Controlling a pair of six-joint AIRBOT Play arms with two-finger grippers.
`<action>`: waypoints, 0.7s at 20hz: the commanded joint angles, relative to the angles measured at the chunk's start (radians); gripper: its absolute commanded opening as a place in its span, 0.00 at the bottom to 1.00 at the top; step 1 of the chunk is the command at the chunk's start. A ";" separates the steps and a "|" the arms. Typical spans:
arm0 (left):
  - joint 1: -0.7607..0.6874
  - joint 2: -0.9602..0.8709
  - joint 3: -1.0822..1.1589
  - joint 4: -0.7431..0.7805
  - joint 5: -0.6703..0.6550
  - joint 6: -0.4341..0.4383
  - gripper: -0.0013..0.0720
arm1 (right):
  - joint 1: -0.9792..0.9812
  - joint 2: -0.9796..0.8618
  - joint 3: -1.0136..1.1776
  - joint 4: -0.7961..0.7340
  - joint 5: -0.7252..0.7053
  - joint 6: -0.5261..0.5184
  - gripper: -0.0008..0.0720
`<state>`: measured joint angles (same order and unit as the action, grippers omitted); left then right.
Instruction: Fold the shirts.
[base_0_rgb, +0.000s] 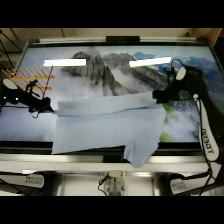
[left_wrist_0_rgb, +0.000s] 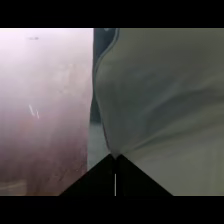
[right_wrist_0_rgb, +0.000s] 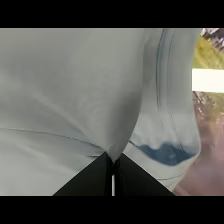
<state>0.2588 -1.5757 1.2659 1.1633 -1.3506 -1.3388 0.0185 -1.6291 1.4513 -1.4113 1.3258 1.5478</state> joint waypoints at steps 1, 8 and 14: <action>-0.003 -0.001 -0.072 -0.012 0.043 -0.024 0.06 | 0.012 0.003 -0.107 0.028 -0.009 0.047 0.09; 0.037 0.026 -0.062 -0.010 -0.070 -0.026 0.74 | -0.018 0.084 -0.127 -0.029 0.042 0.034 0.64; 0.217 0.243 -0.275 0.034 -0.173 0.016 0.74 | -0.213 0.290 -0.237 -0.098 0.190 -0.013 0.64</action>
<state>0.4046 -1.4300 1.1141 1.1809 -1.4792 -1.3544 -0.1055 -1.4265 1.2770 -1.5181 1.4620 1.5623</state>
